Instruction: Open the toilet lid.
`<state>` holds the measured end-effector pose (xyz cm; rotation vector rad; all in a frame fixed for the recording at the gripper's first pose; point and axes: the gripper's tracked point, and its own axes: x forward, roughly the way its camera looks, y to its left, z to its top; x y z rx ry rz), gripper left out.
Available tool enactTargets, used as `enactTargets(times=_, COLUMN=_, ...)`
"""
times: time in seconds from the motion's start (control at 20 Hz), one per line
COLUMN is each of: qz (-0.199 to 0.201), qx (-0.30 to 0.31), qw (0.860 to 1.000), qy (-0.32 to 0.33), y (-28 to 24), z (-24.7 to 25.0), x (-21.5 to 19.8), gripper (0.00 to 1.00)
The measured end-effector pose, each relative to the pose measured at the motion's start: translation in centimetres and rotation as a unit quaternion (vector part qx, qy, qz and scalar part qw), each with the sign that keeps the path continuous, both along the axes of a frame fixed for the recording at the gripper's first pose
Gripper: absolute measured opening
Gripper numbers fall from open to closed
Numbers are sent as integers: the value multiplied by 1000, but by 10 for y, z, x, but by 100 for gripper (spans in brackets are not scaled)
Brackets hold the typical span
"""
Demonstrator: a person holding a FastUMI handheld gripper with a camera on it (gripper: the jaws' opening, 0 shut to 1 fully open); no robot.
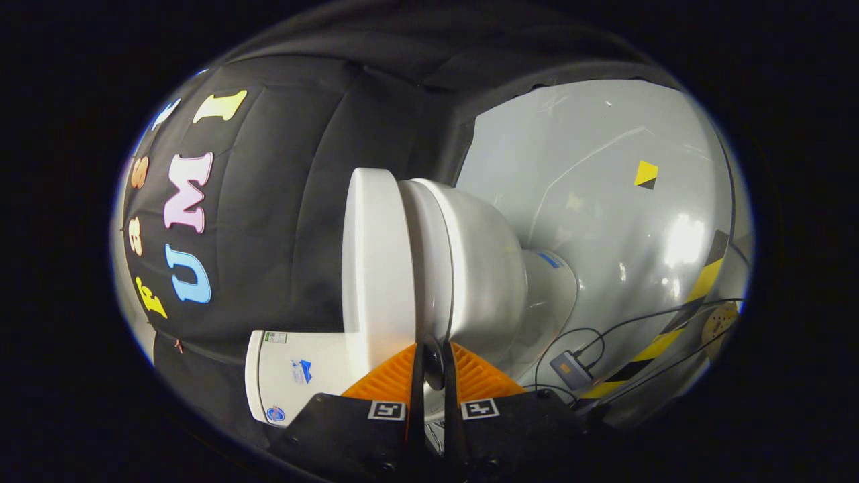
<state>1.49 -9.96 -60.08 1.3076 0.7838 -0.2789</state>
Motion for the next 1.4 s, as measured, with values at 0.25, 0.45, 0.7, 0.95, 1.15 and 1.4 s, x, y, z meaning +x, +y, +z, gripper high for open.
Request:
enactTargets(times=0.25, qz=8, qx=-14, qw=1000, qy=-1, y=-5, z=10, x=1, gripper=4)
enactTargets(times=0.45, qz=42, qx=-49, qw=998, qy=-3, y=4, z=21, x=1, gripper=5)
enactTargets(times=0.7, qz=70, qx=-88, qw=993, qy=-19, y=10, z=55, x=8, gripper=5)
enactTargets(times=0.95, qz=94, qx=-139, qw=985, qy=-42, y=24, z=107, x=16, gripper=5)
enactTargets(times=1.15, qz=133, qx=-188, qw=971, qy=-70, y=49, z=152, x=25, gripper=5)
enactTargets(times=1.4, qz=167, qx=-251, qw=950, qy=-80, y=75, z=192, x=31, gripper=5)
